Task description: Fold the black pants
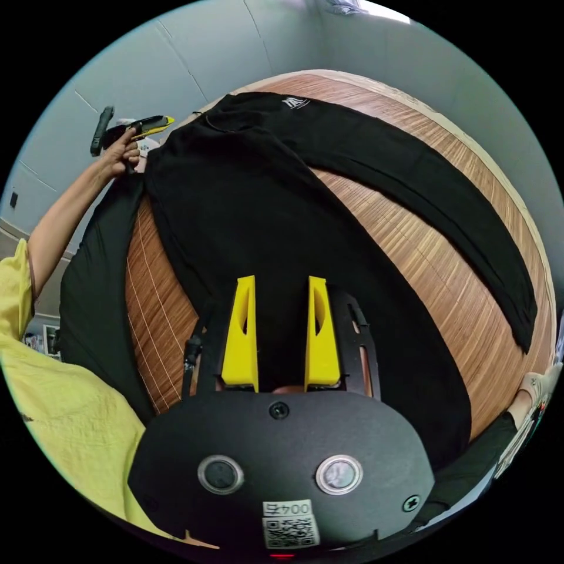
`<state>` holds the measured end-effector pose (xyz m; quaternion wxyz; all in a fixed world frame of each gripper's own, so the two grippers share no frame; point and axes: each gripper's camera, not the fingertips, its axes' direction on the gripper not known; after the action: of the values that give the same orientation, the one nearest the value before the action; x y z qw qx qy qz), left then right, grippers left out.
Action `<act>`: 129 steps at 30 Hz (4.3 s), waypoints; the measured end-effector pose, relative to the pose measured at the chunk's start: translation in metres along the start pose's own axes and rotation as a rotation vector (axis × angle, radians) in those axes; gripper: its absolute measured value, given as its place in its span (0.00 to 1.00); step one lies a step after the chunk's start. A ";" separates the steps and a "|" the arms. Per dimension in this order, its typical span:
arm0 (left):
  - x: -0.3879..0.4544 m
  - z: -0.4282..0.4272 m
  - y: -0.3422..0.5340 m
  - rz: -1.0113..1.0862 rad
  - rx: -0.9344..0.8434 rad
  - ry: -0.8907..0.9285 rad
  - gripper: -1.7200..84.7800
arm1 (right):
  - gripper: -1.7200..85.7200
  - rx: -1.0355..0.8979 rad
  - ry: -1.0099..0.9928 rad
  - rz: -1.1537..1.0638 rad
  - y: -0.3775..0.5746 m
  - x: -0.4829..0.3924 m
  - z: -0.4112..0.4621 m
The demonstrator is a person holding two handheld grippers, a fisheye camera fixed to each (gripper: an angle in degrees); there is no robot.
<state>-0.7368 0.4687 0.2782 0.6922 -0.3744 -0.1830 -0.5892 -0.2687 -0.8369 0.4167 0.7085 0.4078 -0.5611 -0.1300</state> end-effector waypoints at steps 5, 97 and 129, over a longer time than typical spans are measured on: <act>-0.059 0.040 -0.076 -0.289 -0.064 0.158 0.14 | 0.15 0.063 0.011 0.027 0.021 0.005 -0.007; 0.467 -0.009 0.306 0.472 -0.153 0.125 0.14 | 0.22 -0.300 0.067 0.467 0.136 0.316 -0.092; 0.667 0.199 -0.012 1.021 -0.365 -0.314 0.18 | 0.07 -0.401 -0.067 -0.013 0.025 0.292 -0.036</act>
<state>-0.5520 0.1619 0.8745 0.7781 -0.6121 0.0254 -0.1388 -0.1449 -0.9923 0.6346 0.7555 0.2578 -0.5446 -0.2573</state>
